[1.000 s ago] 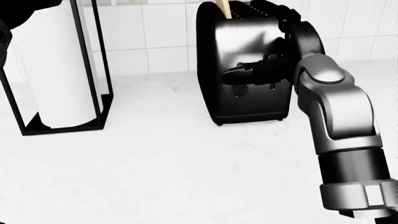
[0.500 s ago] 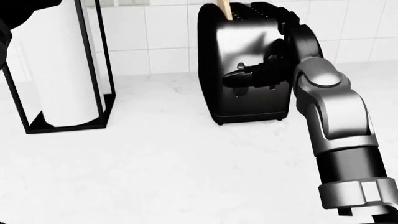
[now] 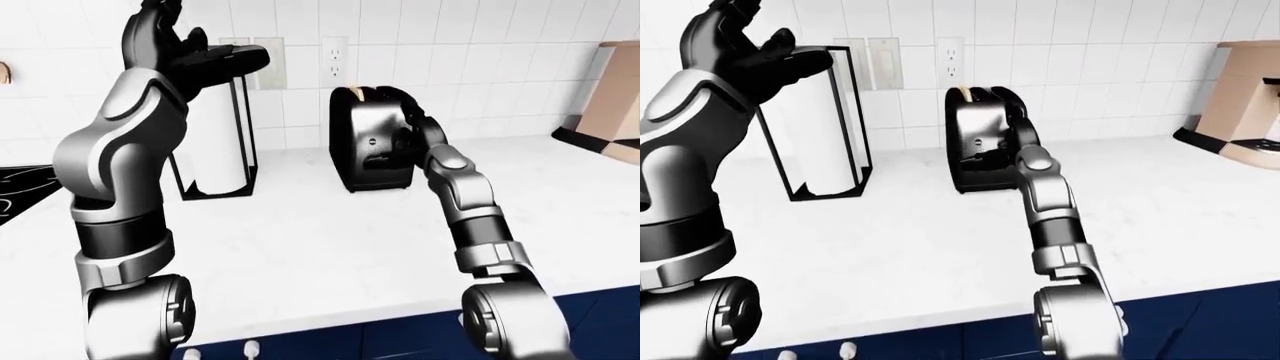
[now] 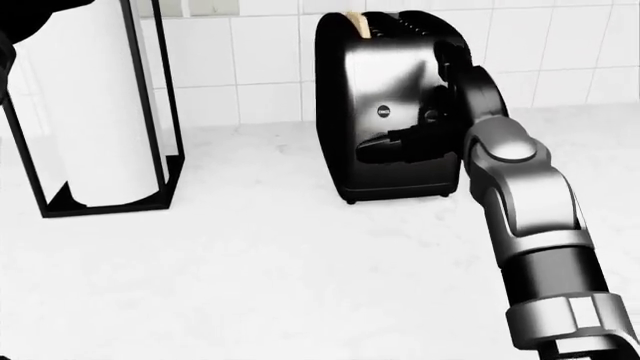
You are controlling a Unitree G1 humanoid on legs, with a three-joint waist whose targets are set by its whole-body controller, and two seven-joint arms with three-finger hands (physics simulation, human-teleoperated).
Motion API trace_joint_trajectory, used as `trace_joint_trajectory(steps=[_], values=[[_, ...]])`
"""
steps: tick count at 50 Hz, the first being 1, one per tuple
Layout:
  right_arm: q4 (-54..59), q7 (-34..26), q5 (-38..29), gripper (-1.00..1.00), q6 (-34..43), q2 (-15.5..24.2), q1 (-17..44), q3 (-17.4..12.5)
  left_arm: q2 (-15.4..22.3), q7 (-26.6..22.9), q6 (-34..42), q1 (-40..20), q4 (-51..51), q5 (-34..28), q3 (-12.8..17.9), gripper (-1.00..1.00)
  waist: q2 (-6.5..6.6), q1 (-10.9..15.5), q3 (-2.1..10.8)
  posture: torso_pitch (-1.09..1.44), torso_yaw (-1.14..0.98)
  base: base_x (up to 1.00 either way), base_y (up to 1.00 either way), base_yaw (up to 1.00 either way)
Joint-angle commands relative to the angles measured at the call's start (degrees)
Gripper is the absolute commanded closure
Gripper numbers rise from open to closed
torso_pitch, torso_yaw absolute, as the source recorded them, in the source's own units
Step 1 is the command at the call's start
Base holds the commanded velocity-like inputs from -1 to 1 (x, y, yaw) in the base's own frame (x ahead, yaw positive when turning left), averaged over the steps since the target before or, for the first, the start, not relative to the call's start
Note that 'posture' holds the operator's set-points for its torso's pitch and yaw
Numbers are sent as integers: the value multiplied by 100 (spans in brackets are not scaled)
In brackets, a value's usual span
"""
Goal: Push down the lever of the toaster to turn it on.
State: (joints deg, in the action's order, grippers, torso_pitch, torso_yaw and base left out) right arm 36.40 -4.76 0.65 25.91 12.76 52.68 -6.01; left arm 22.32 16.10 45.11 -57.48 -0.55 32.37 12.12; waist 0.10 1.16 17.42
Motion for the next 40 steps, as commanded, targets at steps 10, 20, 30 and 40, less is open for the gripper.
trace_joint_trajectory(steps=[10, 20, 30, 40], values=[[481, -20, -47, -100, -95, 11, 20, -16, 62, 18, -133, -190, 158, 39, 35, -100, 30, 13, -11, -43, 0, 0, 0, 0], [1110, -45, -58, -100, -464, 39, 73, -34, 71, 26, -130, -205, 159, 52, 42, -100, 30, 23, -13, -43, 0, 0, 0, 0], [1656, -28, -35, -100, -760, 71, 137, -53, 76, 36, -125, -217, 153, 63, 41, -100, 27, 43, -27, -43, 0, 0, 0, 0], [2163, -19, -2, -100, -1038, 105, 219, -79, 78, 55, -122, -220, 164, 79, 43, -100, 22, 72, -37, -43, 0, 0, 0, 0]])
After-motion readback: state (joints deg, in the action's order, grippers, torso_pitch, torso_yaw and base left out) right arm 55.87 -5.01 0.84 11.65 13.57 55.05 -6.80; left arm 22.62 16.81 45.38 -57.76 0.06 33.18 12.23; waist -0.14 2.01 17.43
